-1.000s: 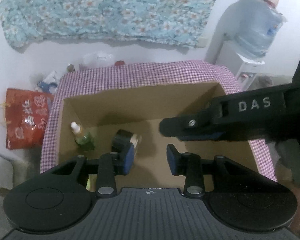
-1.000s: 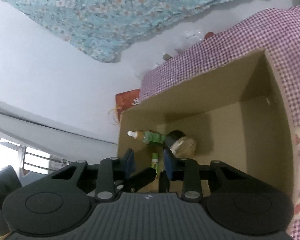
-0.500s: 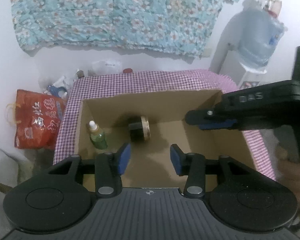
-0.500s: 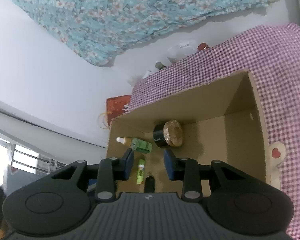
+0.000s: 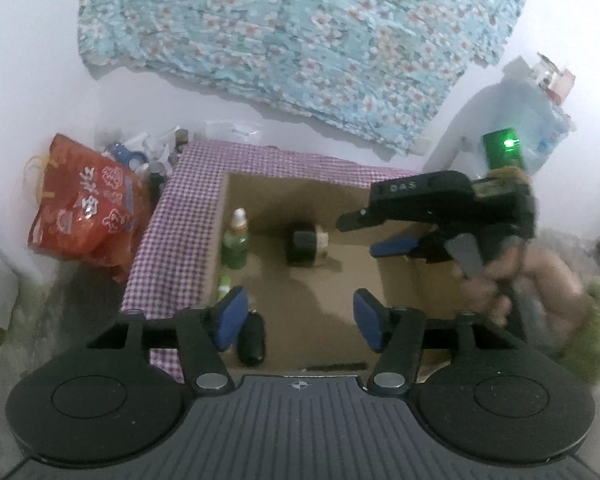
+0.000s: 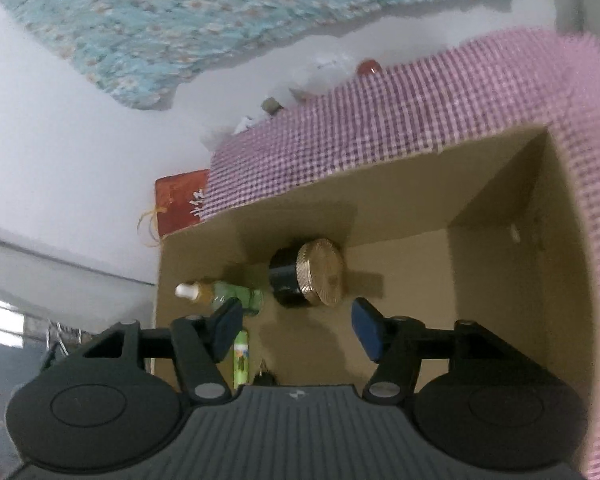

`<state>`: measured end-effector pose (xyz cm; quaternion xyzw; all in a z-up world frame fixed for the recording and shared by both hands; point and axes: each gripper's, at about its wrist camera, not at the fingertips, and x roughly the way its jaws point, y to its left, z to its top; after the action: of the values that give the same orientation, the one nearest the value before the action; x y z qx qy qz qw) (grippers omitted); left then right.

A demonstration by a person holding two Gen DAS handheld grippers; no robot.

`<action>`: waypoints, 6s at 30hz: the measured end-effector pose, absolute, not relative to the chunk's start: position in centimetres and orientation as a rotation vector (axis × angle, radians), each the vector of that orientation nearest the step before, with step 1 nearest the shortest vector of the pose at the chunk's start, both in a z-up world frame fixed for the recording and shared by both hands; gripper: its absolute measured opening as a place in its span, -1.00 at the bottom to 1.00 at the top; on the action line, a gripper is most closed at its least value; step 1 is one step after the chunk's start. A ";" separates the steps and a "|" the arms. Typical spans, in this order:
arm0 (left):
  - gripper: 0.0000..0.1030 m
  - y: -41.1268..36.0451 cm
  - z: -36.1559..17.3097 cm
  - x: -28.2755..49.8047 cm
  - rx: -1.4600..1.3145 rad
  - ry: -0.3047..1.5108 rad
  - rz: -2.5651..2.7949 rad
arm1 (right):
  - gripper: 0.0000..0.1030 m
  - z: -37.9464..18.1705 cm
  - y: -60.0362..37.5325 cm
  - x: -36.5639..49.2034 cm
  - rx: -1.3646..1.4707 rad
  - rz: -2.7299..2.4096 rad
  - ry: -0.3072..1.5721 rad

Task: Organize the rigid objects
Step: 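Regrasp the jar inside the box with the right tool, then set the jar upright on the box floor and open the right tool, then move the right tool out of the box to the black tape roll, then grasp the black electrical tape roll by its rim with the right tool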

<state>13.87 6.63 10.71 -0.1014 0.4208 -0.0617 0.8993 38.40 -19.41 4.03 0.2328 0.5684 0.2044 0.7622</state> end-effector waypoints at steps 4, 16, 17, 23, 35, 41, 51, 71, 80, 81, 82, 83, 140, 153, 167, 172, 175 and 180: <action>0.31 8.2 10.3 12.9 -0.237 0.865 -0.144 | 0.23 0.9 -18.7 40.2 0.583 0.409 1.272; 0.37 11.5 9.7 12.3 -0.278 0.846 -0.120 | 0.32 -1.1 -12.2 40.4 0.280 0.407 1.260; 0.37 11.6 9.6 12.2 -0.283 0.846 -0.122 | 0.29 -1.0 -11.6 40.3 0.232 0.405 1.254; 0.37 12.4 9.3 11.8 -0.309 0.845 -0.130 | 0.08 -0.8 -9.1 39.4 0.033 0.378 1.232; 0.37 13.6 9.4 10.8 -0.360 0.825 -0.126 | -0.09 -0.3 -2.1 36.7 -0.489 0.334 1.125; 0.37 14.5 9.6 10.4 -0.386 0.813 -0.122 | -0.09 -1.0 0.6 35.0 -0.700 0.320 1.031; 0.37 15.1 9.7 10.2 -0.405 0.803 -0.128 | 0.00 0.2 0.9 33.2 -0.728 0.380 1.025; 0.37 15.5 9.8 10.2 -0.413 0.800 -0.138 | 0.16 3.5 -5.0 34.8 -0.342 0.424 1.116; 0.37 14.9 10.0 10.2 -0.400 0.805 -0.147 | 0.35 0.4 -4.8 36.9 -0.312 0.449 1.185; 0.37 14.9 10.0 10.1 -0.399 0.805 -0.147 | 0.29 0.1 -4.7 36.9 -0.319 0.453 1.186; 0.37 14.9 10.0 10.1 -0.400 0.805 -0.146 | 0.07 -0.2 -4.8 36.9 -0.324 0.457 1.188; 0.37 14.9 10.0 10.2 -0.401 0.806 -0.144 | -0.04 -0.4 -4.8 36.9 -0.318 0.463 1.190; 0.88 4.6 5.9 2.9 -0.010 1.027 -0.364 | 0.20 7.4 -23.3 11.2 0.384 0.491 1.003; 0.77 -0.4 -2.5 1.5 0.123 1.115 -0.248 | -0.43 -0.2 -15.3 11.7 0.227 0.627 1.152; 0.65 -1.7 -4.0 2.9 0.148 1.157 -0.226 | -0.63 -0.9 -14.6 11.8 0.130 0.650 1.169; 0.64 -2.3 -3.9 2.9 0.159 1.154 -0.240 | -0.67 -0.6 -14.9 11.8 0.108 0.636 1.173; 0.64 -2.7 -3.8 2.7 0.166 1.149 -0.255 | -0.67 -0.5 -15.6 11.4 0.096 0.621 1.170; 0.65 -3.0 -3.6 2.6 0.171 1.141 -0.278 | -0.67 -0.3 -17.9 10.8 0.114 0.585 1.175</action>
<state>2.59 -2.98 -3.64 0.0807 0.5376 -0.1310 0.8290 10.76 -17.91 -0.34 0.0530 0.5459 0.2718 0.7908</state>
